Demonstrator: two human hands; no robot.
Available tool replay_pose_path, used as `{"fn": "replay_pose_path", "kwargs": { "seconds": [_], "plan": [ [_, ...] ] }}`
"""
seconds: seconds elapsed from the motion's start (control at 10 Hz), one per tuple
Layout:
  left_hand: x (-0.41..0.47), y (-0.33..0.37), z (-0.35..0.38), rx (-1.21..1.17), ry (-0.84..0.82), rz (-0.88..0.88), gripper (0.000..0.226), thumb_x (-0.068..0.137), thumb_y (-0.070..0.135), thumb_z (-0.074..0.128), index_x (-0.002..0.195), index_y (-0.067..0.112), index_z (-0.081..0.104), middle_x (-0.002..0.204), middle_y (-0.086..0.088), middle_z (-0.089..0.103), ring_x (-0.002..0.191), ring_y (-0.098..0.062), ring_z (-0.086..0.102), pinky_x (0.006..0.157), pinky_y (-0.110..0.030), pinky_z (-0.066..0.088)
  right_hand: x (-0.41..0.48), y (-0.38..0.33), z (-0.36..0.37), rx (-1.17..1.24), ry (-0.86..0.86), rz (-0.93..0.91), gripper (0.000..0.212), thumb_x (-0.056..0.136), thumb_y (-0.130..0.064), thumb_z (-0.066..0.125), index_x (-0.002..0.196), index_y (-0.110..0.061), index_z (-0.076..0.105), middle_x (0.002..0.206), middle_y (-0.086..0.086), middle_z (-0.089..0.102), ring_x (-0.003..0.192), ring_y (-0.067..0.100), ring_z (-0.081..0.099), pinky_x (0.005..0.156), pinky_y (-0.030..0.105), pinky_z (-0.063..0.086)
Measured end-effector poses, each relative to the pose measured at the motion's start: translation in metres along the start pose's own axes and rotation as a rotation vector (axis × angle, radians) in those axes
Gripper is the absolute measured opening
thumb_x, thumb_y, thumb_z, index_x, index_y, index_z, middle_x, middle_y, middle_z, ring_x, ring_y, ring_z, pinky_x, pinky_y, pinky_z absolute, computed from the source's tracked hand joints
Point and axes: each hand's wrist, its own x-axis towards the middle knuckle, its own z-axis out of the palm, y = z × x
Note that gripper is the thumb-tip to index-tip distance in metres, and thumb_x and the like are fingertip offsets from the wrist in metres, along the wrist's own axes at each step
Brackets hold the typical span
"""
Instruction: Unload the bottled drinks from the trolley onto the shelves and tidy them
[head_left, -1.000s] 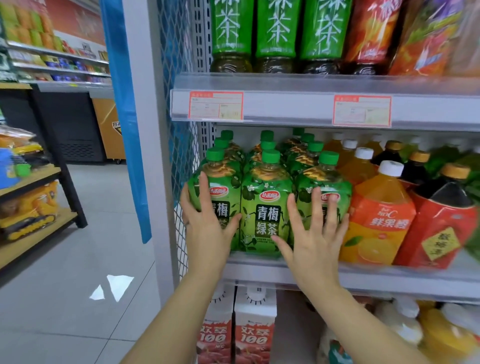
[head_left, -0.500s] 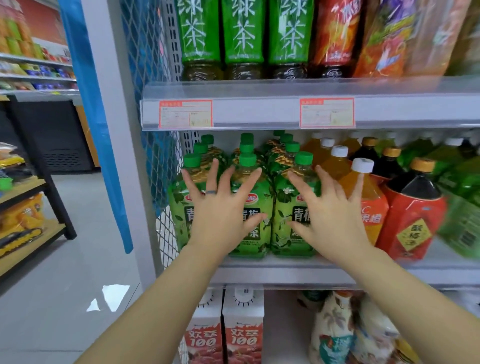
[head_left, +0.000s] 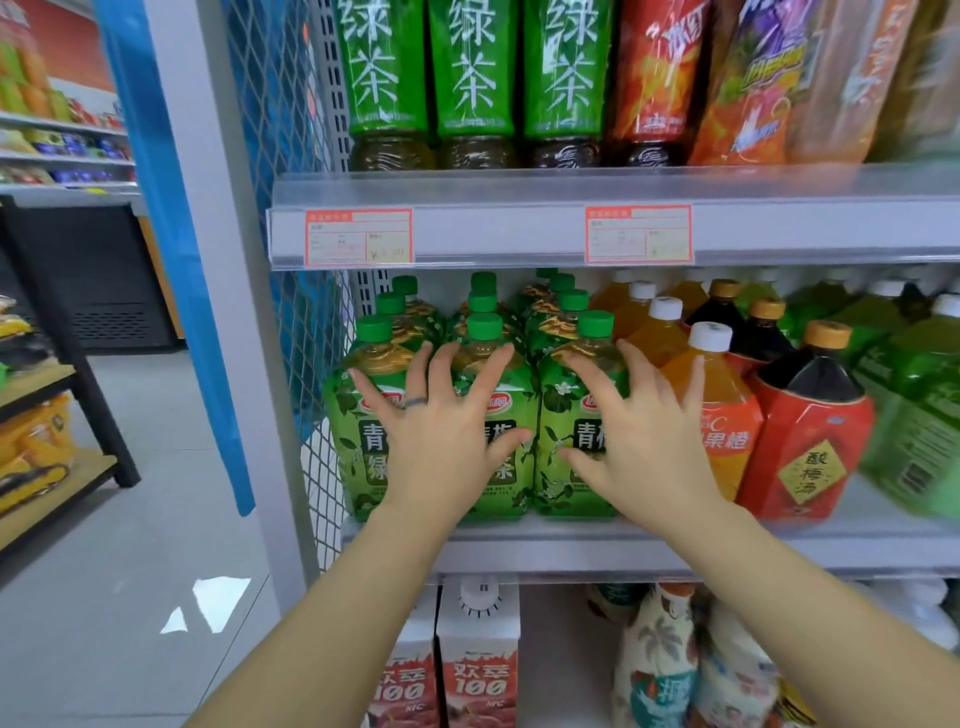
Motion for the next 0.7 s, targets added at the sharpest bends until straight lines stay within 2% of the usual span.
{"fn": "replay_pose_path", "kwargs": {
  "seconds": [0.1,0.2,0.3,0.4,0.5,0.6,0.7],
  "plan": [
    [-0.001,-0.001,0.002,0.013,-0.002,0.007,0.076,0.072,0.071,0.047,0.139,0.037,0.038,0.134,-0.017,0.05,0.129,-0.035,0.043,0.094,-0.077,0.0,-0.001,-0.008,0.005,0.017,-0.018,0.037,0.09,0.06,-0.053,0.075,0.138,-0.029,0.036,0.14,0.027,0.037,0.124,0.042,0.044,0.107,0.062,0.017],
    [-0.002,-0.001,0.001,0.023,-0.01,0.015,0.075,0.077,0.071,0.041,0.142,0.036,0.033,0.138,-0.017,0.046,0.131,-0.035,0.04,0.096,-0.076,0.001,-0.005,-0.006,0.01,0.057,0.02,0.018,0.093,0.066,-0.046,0.077,0.143,-0.027,0.03,0.146,0.03,0.026,0.133,0.045,0.032,0.11,0.058,0.016],
    [-0.014,-0.002,0.008,-0.021,0.087,0.048,0.066,0.082,0.06,0.045,0.141,0.033,0.034,0.145,-0.015,0.036,0.134,-0.032,0.033,0.102,-0.07,0.0,-0.018,-0.008,0.02,0.254,0.145,0.016,0.075,0.078,-0.026,0.071,0.143,-0.021,0.034,0.15,0.027,0.02,0.14,0.04,0.018,0.115,0.049,0.011],
    [-0.041,0.0,0.026,-0.146,0.241,0.08,0.05,0.086,0.037,0.056,0.134,0.029,0.041,0.145,-0.01,0.027,0.135,-0.029,0.03,0.11,-0.063,0.004,-0.043,-0.017,0.045,0.416,0.318,0.004,0.046,0.083,-0.012,0.061,0.129,-0.013,0.052,0.148,0.02,0.027,0.139,0.035,0.02,0.117,0.042,0.016],
    [-0.073,-0.001,0.053,-0.225,0.269,0.125,0.043,0.085,0.023,0.06,0.126,0.025,0.048,0.138,-0.008,0.03,0.131,-0.028,0.033,0.111,-0.062,0.013,-0.074,-0.028,0.077,0.444,0.361,0.024,0.034,0.081,-0.008,0.063,0.114,-0.014,0.062,0.133,0.012,0.04,0.126,0.032,0.039,0.107,0.042,0.03],
    [-0.104,-0.002,0.081,-0.246,0.23,0.143,0.034,0.086,0.019,0.059,0.119,0.025,0.054,0.131,-0.005,0.037,0.125,-0.028,0.038,0.11,-0.062,0.019,-0.1,-0.033,0.101,0.432,0.311,0.061,0.027,0.08,-0.009,0.065,0.106,-0.014,0.067,0.115,0.009,0.053,0.106,0.029,0.051,0.094,0.039,0.036],
    [-0.117,-0.002,0.082,-0.256,0.139,0.101,0.031,0.088,0.022,0.056,0.119,0.023,0.058,0.125,-0.004,0.039,0.122,-0.028,0.04,0.11,-0.061,0.019,-0.101,-0.032,0.102,0.415,0.223,0.049,0.022,0.082,-0.01,0.065,0.103,-0.014,0.069,0.1,0.01,0.062,0.095,0.029,0.053,0.087,0.041,0.039]
  ]
}}
